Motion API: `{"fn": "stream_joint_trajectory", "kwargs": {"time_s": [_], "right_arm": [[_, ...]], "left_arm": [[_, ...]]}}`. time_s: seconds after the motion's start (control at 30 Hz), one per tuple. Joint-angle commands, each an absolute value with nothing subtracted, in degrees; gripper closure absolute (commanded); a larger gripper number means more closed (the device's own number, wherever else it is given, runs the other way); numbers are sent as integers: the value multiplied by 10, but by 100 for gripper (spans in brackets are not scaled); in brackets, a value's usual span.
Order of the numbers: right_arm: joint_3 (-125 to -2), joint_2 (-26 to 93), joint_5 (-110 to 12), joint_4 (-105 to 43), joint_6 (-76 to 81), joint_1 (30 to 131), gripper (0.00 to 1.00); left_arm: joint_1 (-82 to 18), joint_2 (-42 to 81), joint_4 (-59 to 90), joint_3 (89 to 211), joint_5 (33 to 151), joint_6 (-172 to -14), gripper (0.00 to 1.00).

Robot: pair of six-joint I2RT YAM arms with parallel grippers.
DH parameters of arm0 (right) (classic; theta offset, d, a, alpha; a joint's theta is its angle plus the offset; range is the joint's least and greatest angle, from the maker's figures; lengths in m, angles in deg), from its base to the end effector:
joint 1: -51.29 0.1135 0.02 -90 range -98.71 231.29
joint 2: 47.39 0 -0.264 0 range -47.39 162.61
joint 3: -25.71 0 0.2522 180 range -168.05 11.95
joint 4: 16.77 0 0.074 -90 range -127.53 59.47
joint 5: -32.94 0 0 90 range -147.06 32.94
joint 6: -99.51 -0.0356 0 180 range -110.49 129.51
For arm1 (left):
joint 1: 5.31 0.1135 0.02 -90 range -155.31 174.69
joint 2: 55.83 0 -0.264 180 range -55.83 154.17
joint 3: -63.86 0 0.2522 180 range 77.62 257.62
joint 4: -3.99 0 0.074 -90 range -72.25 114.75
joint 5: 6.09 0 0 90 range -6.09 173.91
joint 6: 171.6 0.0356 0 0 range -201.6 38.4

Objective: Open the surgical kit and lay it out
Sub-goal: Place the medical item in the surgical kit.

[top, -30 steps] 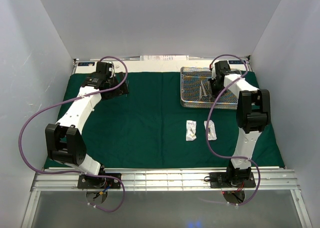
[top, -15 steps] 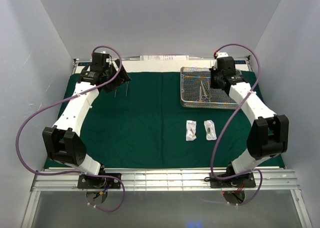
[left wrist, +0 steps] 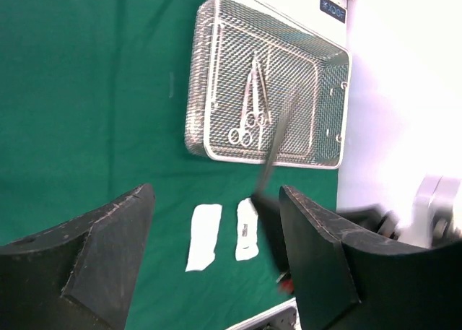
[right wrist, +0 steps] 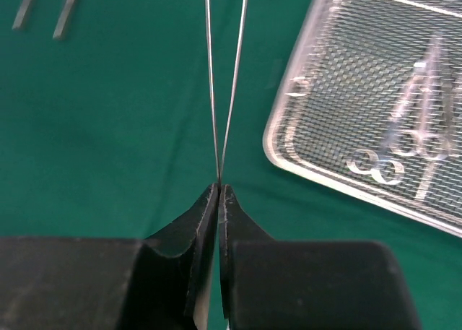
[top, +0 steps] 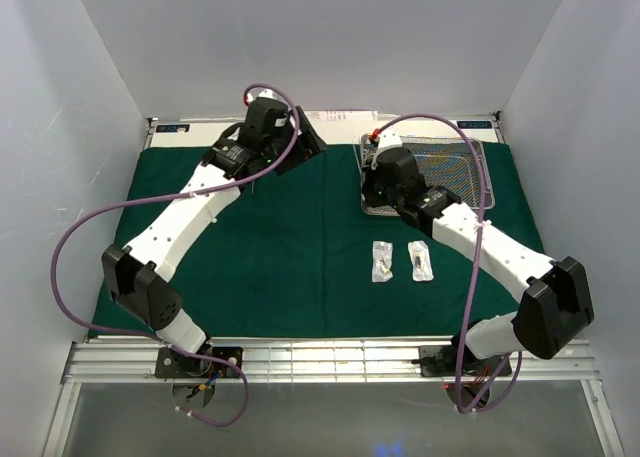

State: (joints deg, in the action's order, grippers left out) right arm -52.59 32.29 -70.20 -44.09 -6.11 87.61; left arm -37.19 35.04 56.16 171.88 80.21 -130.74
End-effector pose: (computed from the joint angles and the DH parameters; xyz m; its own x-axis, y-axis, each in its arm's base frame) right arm 0.2627 0.1831 0.3150 -0.4847 -0.0309 -0.8741 -0.2966 0.9460 0.1310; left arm 0.3024 -0.1854 0.3890 -0.6835 -0.4637 -0.5638 -0.0531 0.8019 -0.5952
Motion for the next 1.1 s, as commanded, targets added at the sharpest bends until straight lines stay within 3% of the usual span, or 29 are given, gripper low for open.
{"fn": "stream_joint_trajectory", "kwargs": {"time_s": [0.0, 0.2, 0.23, 0.33, 0.43, 0.73, 0.93, 1.07], "right_arm": [[-522, 311, -725, -395, -85, 910, 92], [-523, 313, -740, -385, -84, 950, 92], [-523, 311, -743, -384, -83, 956, 92], [-524, 313, -746, -383, -80, 964, 92], [-523, 314, -747, -383, -79, 968, 92], [-523, 320, -754, -382, -71, 979, 92], [-525, 329, -761, -383, -66, 985, 92], [-528, 335, -767, -383, -59, 991, 92]], "left_arm": [[-404, 379, 547, 1755, 749, -1322, 20], [-447, 419, 540, 1774, 702, -1313, 25], [-450, 425, 540, 1773, 698, -1309, 32], [-456, 432, 540, 1772, 689, -1306, 35], [-464, 437, 540, 1770, 676, -1302, 46], [-471, 453, 540, 1772, 669, -1292, 61], [-472, 460, 540, 1770, 669, -1291, 66], [-473, 460, 540, 1769, 667, -1291, 77]]}}
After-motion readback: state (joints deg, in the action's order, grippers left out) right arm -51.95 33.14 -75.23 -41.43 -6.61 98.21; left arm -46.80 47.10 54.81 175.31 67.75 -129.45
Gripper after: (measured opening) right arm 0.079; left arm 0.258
